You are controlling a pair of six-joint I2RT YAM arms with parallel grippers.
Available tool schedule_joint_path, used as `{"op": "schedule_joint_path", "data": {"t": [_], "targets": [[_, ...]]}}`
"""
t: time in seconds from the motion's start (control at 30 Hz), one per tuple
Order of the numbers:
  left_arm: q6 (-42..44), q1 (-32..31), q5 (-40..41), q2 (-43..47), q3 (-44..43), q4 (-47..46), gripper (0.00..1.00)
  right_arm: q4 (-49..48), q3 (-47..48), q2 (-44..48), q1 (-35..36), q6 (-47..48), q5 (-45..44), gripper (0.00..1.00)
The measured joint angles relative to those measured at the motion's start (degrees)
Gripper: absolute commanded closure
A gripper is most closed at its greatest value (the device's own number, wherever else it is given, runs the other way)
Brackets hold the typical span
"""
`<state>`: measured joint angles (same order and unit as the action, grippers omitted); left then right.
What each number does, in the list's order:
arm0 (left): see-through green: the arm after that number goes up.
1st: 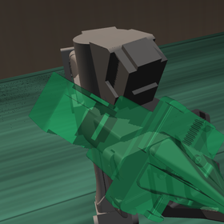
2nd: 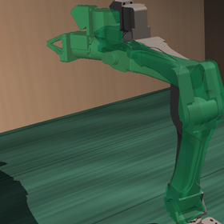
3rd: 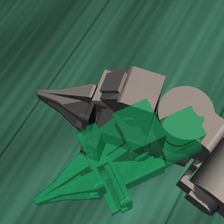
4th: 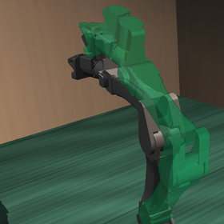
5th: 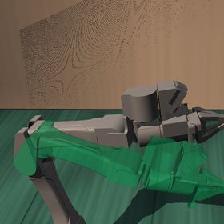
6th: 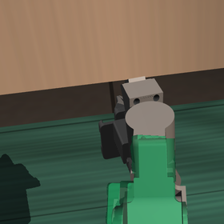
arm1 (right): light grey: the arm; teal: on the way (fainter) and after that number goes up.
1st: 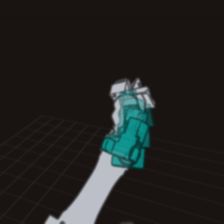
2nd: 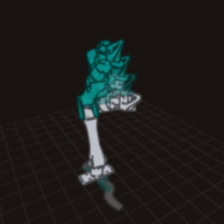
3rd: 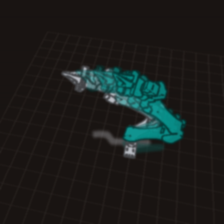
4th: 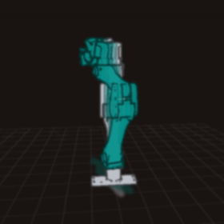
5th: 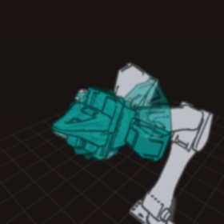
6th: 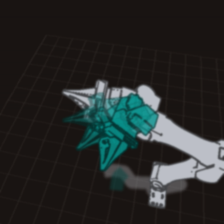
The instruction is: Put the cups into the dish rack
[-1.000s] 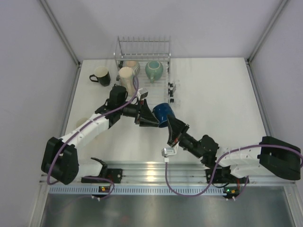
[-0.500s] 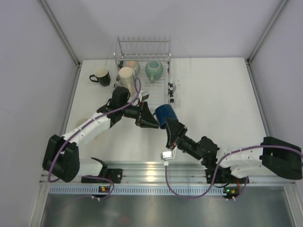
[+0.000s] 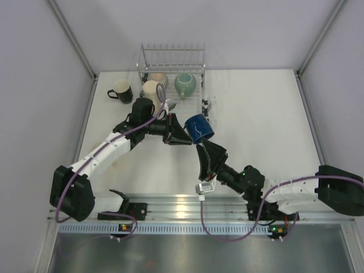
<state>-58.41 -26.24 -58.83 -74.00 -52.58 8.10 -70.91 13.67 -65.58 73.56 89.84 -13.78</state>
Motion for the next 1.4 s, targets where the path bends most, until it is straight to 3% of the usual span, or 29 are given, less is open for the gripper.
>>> {"op": "schedule_joint_path", "data": {"t": [0.33, 0.5, 0.6, 0.63, 1.03, 1.2, 1.4], "targets": [[7.82, 0.0, 8.5, -0.57, -6.19, 6.84, 1.0, -2.36, -5.07, 3.74, 2.38, -9.25, -2.58, 0.38], [12.24, 0.0, 15.13, -0.87, -8.0, 9.75, 1.0, -2.78, -6.47, 4.96, 4.15, -18.64, -6.01, 0.31], [15.39, 0.0, 19.52, -0.96, -9.31, 11.1, 1.0, -2.67, -6.67, 7.13, 4.35, -26.1, -9.84, 0.15], [16.83, 0.0, 21.27, -1.11, -9.94, 11.67, 1.0, -2.19, -6.29, 8.35, 4.39, -28.94, -11.47, 0.01], [33.4, -1.22, 37.64, -9.64, -14.58, 13.44, 1.0, 13.11, 2.03, 23.21, 4.42, -52.87, -18.05, 0.01], [41.77, -4.24, 45.27, -14.88, -17.92, 13.31, 1.0, 18.27, 2.6, 27.45, 4.42, -56.59, -17.94, 0.01], [47.89, -5.68, 48.72, -16.44, -18.03, 11.43, 1.0, 22.51, 2.47, 33.11, 4.42, -57.51, -17.92, 0.01]]}}
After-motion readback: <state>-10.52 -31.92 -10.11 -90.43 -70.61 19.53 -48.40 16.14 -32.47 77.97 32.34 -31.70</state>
